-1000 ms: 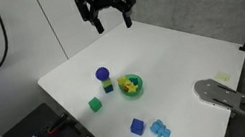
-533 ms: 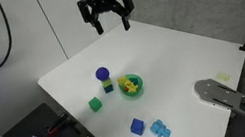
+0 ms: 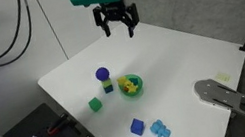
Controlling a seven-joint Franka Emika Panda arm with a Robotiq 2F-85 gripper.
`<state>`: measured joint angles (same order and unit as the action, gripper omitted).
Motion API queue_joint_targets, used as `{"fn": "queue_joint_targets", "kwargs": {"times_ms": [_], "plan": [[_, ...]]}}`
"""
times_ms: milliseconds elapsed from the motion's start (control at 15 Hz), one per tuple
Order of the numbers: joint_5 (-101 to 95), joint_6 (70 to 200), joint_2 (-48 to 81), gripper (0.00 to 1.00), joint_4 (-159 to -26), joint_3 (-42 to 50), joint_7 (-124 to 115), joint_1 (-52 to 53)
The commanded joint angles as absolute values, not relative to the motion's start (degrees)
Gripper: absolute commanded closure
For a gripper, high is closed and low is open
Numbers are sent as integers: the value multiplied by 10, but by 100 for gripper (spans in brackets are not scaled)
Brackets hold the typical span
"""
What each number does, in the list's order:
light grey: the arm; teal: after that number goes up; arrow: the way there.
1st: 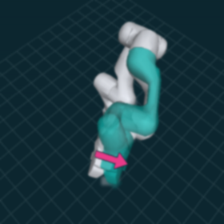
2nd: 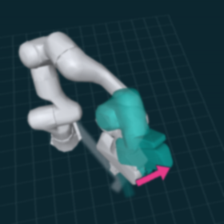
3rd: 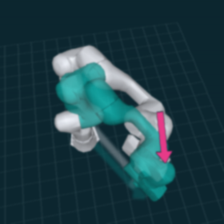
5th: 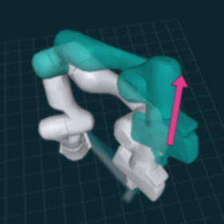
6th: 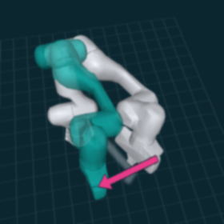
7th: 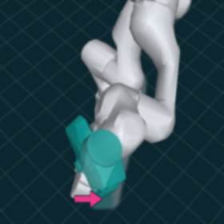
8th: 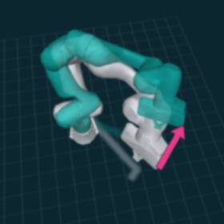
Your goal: Remove one yellow toy from the green bowl and put it on the table
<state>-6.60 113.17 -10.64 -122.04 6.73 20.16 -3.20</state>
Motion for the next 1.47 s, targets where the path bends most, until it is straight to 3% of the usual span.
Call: {"fn": "queue_joint_targets", "kwargs": {"times_ms": [0, 733, 1400], "plan": [[-14, 1142, -23, 0, -1167, 66, 193, -29], [14, 1264, 175, 0, -1131, 40, -12, -20], [24, 1313, 223, 0, -1146, 37, -97, -6]]}}
